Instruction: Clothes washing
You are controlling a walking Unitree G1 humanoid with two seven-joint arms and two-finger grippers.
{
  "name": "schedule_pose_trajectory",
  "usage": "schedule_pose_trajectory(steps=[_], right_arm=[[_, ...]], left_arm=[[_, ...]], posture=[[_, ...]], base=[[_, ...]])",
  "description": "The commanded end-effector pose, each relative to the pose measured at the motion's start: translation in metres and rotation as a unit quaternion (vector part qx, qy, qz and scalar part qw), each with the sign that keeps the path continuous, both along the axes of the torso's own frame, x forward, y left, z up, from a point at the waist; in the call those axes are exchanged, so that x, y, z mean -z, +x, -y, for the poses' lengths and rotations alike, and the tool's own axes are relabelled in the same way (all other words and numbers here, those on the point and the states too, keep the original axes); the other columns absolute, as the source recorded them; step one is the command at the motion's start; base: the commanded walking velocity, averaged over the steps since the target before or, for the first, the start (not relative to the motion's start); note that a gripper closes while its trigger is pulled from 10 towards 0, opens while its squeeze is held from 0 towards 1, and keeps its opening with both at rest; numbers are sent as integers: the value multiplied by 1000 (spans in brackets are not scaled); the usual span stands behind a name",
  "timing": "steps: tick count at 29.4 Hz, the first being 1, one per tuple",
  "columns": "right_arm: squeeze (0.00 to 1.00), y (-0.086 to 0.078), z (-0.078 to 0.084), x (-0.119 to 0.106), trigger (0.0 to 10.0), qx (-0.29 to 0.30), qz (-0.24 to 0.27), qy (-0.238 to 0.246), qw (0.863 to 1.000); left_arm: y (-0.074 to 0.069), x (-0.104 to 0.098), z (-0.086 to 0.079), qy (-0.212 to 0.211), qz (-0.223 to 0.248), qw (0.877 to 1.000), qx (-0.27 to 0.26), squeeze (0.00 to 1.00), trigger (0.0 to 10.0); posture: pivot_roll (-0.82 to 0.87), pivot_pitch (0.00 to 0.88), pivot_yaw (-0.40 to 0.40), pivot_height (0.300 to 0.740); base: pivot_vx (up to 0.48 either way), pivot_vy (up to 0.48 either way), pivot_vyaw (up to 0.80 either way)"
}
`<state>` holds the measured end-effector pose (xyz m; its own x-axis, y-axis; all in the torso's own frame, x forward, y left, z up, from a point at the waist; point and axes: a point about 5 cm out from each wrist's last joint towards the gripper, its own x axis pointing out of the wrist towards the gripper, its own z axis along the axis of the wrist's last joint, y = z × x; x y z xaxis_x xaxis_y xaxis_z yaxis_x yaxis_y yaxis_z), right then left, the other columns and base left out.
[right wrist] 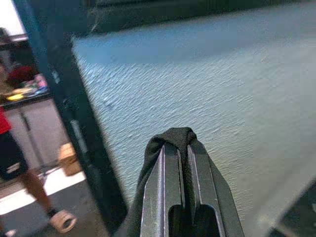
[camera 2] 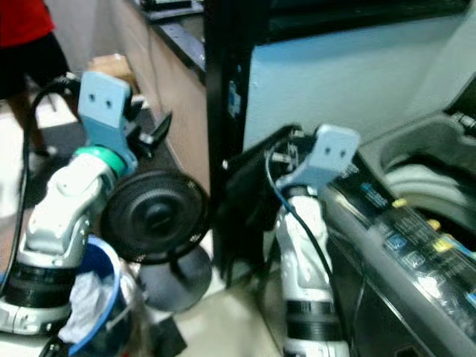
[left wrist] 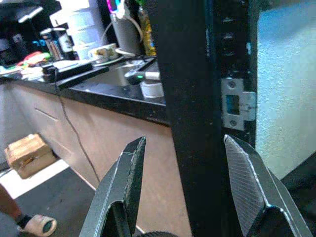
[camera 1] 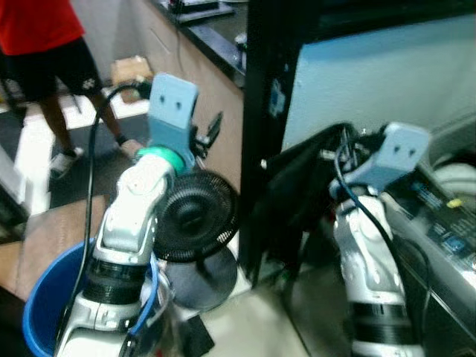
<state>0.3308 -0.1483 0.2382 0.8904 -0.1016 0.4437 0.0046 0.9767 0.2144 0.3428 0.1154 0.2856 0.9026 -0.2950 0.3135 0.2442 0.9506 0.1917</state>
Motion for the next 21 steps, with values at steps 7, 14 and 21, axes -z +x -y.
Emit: schedule_pose_trajectory(steps=[7,14,21], right_arm=[[0,-1,-3,-3,10000,-6,10,2,1000],[0,-1,-4,-4,10000,-7,15,4,1000],[0,-12,-21,-41,10000,-65,105,-11,992]], left_arm=[[1,-2,-3,-4,4,1000,-3,0,10000],[1,-2,-3,-3,5,1000,-3,0,10000],[1,0,-2,-1,4,1000,-4,0,10000]], posture=[[85,0,89,740],[87,0,91,740],[90,0,93,740]], base=[[0,0,-800],[0,0,-800],[0,0,-800]])
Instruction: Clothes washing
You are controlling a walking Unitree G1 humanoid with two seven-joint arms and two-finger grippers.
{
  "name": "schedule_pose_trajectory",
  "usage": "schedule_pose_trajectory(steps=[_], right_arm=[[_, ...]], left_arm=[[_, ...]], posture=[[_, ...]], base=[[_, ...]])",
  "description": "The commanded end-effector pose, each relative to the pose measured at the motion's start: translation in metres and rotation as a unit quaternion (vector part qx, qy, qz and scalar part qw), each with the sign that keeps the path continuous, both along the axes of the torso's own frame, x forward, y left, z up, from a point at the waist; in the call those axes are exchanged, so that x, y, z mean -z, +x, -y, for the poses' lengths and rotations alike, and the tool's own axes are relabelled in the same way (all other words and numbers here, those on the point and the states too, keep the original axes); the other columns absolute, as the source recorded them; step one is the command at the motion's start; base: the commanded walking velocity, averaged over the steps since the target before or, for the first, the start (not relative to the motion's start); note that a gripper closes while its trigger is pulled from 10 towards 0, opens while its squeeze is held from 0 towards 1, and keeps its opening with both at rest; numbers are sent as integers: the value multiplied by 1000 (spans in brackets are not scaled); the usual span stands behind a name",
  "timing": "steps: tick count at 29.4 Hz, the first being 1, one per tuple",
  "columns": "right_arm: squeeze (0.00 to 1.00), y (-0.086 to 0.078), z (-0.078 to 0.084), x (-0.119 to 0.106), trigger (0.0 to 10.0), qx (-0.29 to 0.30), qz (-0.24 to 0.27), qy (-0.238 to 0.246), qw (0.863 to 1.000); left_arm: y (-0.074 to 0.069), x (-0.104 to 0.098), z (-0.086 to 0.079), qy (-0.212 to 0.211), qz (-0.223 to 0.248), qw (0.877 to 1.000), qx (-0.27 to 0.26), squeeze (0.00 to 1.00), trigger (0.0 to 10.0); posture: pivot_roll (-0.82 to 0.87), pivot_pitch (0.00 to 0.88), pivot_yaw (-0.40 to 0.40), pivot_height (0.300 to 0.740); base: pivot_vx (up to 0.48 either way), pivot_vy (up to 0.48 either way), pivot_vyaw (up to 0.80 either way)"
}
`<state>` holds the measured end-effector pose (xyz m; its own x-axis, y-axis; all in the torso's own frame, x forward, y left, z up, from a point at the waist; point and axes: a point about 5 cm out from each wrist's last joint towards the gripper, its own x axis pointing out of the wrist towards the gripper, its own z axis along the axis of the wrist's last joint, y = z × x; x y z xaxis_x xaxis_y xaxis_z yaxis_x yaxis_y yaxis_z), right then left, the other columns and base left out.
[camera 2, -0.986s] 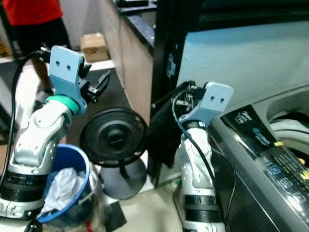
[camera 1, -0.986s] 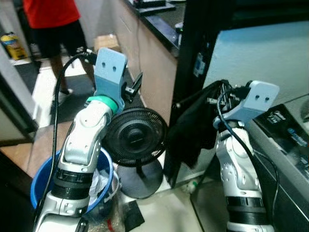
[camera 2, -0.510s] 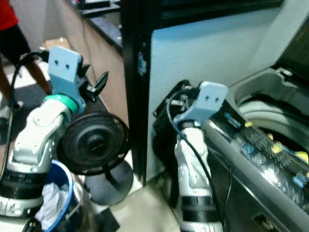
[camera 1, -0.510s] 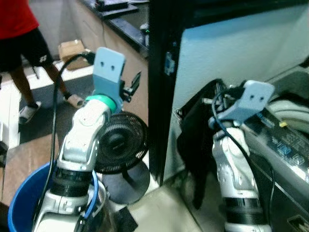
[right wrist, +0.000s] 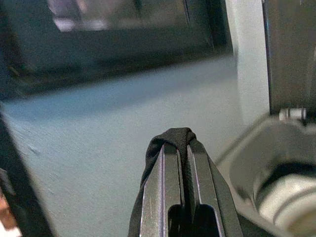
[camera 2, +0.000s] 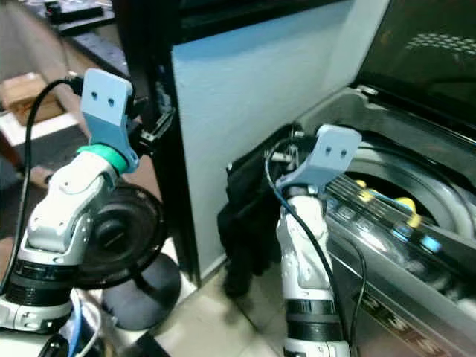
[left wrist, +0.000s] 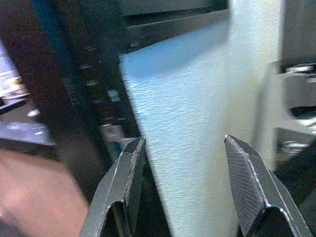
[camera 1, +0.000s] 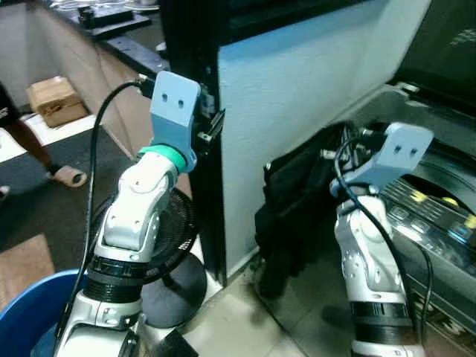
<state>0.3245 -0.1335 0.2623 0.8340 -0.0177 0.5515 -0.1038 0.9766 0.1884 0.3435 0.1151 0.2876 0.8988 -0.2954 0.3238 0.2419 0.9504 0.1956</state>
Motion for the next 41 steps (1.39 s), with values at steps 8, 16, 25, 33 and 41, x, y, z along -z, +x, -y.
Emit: schedule_pose_trajectory(steps=[8,16,25,33,41], right_arm=[[0,-15,-16,-60,10000,-11,142,-75,987],[0,-18,-28,-58,10000,-14,160,-177,971],[0,-8,-39,-33,10000,-59,102,-207,971],[0,-3,-45,-30,10000,-94,84,-186,974],[0,1,-48,-32,10000,-119,82,-159,977]], left_arm=[[-2,8,-3,-11,-8,1000,-10,0,10000],[-7,9,-20,-41,0,998,-53,0,10000],[-15,2,-24,-10,60,994,-87,0,10000],[-19,3,-23,-7,78,992,-101,0,10000],[-23,1,-24,-21,95,987,-124,0,10000]], posture=[[88,0,89,740],[101,0,51,740],[105,0,12,740],[113,0,-19,740],[125,0,-32,740]], base=[[0,0,-800],[0,0,-800],[0,0,-800],[0,0,-800],[117,93,-314]])
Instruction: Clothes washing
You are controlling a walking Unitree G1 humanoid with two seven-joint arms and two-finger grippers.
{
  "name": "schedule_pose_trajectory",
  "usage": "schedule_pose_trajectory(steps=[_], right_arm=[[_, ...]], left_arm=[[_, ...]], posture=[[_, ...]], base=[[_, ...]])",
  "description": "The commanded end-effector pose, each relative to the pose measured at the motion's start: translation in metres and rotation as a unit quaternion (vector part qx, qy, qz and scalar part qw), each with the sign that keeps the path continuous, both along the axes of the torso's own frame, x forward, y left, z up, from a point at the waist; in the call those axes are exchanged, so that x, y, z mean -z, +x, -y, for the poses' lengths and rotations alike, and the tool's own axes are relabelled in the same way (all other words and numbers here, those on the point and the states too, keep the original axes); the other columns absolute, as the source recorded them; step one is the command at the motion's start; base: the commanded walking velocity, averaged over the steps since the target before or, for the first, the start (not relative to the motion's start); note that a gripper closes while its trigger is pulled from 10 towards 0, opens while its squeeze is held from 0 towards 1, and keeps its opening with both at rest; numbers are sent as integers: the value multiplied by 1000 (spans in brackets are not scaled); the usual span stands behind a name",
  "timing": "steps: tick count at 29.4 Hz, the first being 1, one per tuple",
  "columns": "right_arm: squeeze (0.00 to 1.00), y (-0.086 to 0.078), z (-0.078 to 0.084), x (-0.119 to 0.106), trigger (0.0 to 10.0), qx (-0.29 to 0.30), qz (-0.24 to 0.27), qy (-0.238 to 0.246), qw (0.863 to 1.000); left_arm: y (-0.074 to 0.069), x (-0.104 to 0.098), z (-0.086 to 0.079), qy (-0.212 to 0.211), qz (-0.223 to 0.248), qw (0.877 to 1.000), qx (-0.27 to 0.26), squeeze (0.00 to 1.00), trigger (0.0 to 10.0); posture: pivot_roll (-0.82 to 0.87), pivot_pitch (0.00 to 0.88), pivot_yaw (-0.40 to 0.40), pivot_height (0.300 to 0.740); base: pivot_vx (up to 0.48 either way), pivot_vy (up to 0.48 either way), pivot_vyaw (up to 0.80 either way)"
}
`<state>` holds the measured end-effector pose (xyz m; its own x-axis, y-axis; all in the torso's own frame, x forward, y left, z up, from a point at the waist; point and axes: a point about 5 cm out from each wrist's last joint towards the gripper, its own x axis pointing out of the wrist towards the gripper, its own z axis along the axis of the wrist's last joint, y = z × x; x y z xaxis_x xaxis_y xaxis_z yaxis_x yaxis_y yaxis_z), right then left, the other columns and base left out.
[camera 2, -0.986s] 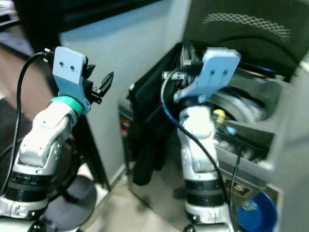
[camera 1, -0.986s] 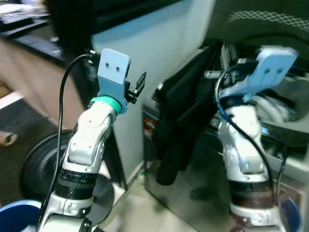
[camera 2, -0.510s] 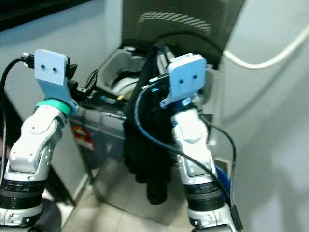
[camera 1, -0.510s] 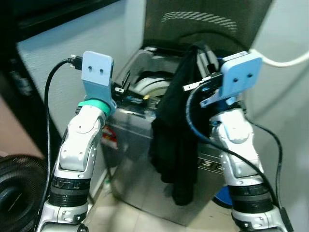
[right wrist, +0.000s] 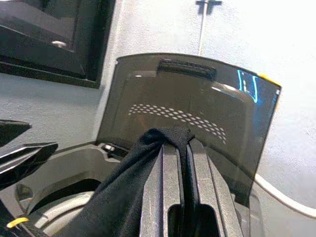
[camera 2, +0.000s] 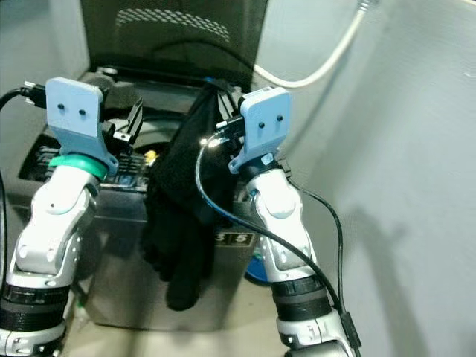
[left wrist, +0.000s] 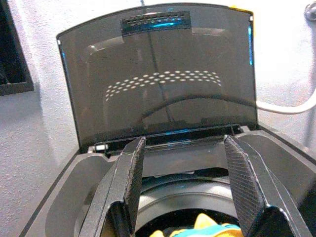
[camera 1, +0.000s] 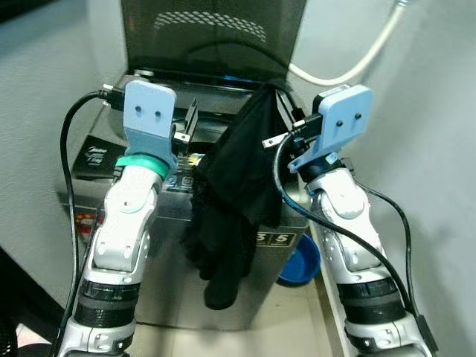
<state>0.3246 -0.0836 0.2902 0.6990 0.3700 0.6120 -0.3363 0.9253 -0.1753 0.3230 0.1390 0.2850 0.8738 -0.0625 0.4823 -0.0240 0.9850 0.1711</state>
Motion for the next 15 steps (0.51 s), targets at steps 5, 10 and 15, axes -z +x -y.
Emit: schedule_pose_trajectory(steps=[5,10,15], right_arm=[[0,2,1,0,10000,-9,-9,22,1000],[0,3,2,2,10000,-8,-13,24,1000],[0,3,4,3,10000,-5,-15,28,999]], left_arm=[[-2,-5,-3,-3,25,999,-28,0,10000],[-2,-6,-2,-2,26,999,-27,0,10000],[-1,-6,-1,-3,25,999,-22,0,10000]], posture=[[130,0,-37,740],[128,0,-33,740],[126,0,-27,740]], base=[[403,259,0],[405,255,0],[402,263,0]])
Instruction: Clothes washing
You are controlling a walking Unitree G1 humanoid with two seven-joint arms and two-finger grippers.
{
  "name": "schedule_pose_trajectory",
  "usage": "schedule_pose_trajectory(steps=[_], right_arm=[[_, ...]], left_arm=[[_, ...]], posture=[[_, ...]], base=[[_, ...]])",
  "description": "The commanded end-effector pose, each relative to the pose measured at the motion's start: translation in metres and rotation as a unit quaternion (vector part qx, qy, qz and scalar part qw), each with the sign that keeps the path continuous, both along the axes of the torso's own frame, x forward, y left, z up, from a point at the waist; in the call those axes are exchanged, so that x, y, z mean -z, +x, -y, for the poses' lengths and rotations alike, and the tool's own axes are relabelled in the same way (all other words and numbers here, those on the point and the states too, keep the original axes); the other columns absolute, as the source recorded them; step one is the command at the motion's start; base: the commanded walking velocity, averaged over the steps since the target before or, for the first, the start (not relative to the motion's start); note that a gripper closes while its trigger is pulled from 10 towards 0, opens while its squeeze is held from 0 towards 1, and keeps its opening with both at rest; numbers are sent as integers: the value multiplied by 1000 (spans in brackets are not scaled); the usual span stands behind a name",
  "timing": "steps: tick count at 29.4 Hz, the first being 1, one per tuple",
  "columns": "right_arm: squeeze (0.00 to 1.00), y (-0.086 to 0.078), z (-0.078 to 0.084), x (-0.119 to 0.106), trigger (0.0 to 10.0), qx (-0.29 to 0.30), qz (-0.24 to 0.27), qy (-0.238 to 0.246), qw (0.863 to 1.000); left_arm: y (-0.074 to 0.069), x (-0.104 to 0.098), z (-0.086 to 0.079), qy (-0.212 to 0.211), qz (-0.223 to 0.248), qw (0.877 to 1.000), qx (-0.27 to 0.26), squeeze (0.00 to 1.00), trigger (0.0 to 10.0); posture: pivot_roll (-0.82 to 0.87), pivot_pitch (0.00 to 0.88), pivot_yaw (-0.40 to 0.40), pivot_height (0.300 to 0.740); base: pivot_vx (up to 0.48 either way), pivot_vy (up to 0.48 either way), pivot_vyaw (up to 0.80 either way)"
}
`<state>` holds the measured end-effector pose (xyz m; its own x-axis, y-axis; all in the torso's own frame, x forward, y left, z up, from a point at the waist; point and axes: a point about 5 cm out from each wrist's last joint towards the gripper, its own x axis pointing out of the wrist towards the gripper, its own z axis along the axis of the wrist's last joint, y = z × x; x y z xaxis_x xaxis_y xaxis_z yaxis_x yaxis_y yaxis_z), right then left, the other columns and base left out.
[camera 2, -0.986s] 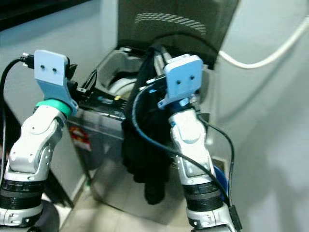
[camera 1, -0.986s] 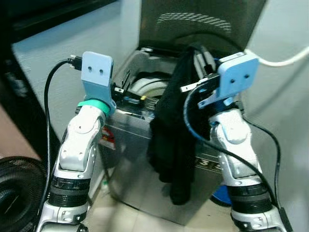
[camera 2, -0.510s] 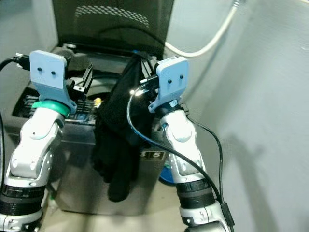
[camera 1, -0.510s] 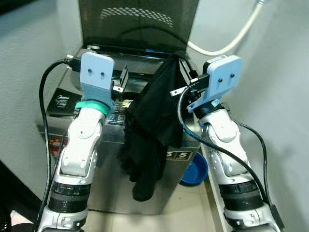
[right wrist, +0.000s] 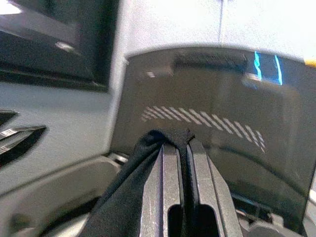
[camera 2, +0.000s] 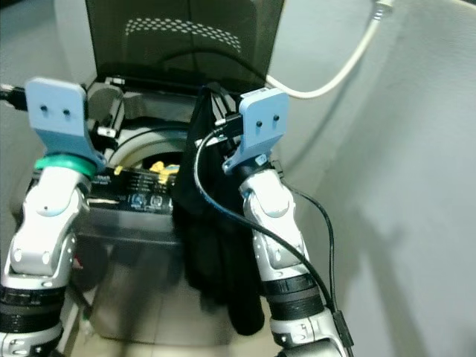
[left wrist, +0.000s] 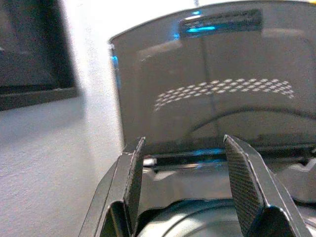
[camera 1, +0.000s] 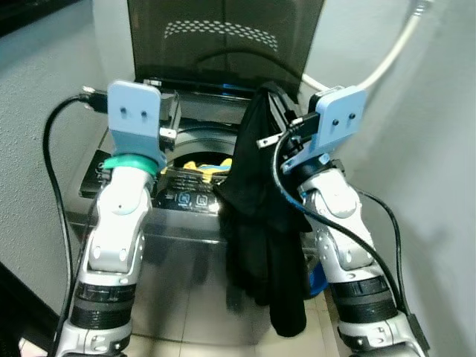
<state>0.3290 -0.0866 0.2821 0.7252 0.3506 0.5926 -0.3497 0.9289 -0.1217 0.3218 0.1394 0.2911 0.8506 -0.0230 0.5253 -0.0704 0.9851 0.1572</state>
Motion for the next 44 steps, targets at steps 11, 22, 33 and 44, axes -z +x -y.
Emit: schedule_pose_trajectory(steps=[11,22,33,44], right_arm=[[0,-1,4,-3,10000,5,6,13,1000],[0,-1,7,-3,10000,12,8,21,1000],[0,-6,11,-29,10000,-35,49,12,998],[0,0,46,-83,10000,16,116,77,990]], left_arm=[[1,2,5,13,-8,1000,13,0,10000],[1,-2,12,13,-18,998,63,0,10000],[-34,-1,21,102,-98,922,361,0,10000],[-82,12,1,154,-176,828,510,0,10000]], posture=[[125,0,-20,740],[128,0,-8,740],[128,0,0,740],[134,0,-4,740]], base=[[0,0,0],[0,0,0],[0,0,0],[0,0,0]])
